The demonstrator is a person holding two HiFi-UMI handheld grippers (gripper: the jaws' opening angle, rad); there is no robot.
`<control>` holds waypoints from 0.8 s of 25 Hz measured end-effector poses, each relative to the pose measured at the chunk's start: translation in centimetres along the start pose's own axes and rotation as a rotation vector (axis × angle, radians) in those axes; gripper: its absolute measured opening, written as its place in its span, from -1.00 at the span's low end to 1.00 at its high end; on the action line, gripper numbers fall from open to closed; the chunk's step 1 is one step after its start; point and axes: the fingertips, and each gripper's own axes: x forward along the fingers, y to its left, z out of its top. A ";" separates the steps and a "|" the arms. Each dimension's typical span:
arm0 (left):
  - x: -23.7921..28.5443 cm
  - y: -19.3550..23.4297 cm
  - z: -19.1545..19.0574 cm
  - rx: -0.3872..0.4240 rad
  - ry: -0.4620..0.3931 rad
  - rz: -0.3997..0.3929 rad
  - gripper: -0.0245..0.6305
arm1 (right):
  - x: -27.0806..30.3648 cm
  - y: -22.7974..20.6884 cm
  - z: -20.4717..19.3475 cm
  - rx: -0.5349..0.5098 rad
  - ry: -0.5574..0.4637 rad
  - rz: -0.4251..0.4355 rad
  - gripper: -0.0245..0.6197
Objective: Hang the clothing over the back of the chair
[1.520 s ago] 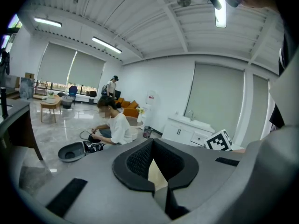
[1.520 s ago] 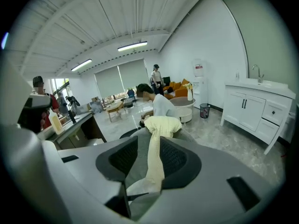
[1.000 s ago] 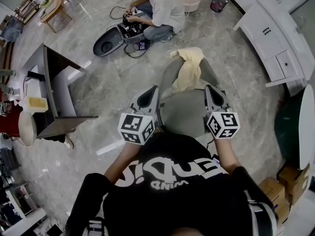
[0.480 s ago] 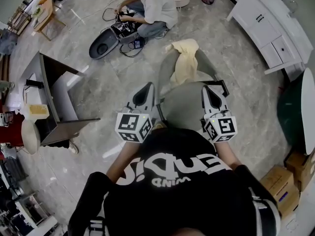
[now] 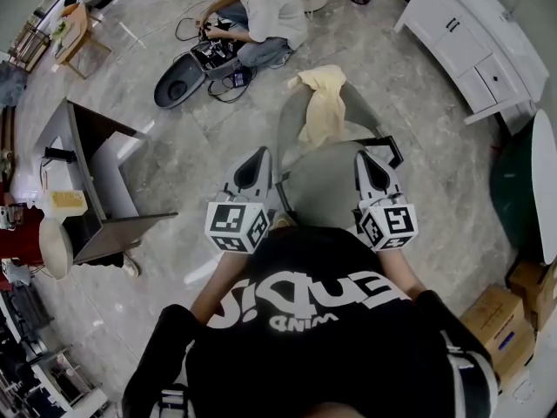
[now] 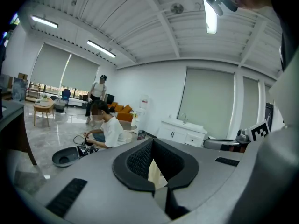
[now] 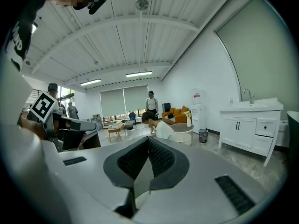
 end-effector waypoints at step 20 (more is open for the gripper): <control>-0.8 0.4 -0.4 -0.014 0.005 0.018 -0.88 | -0.2 1.2 -1.0 0.005 0.039 0.041 -0.88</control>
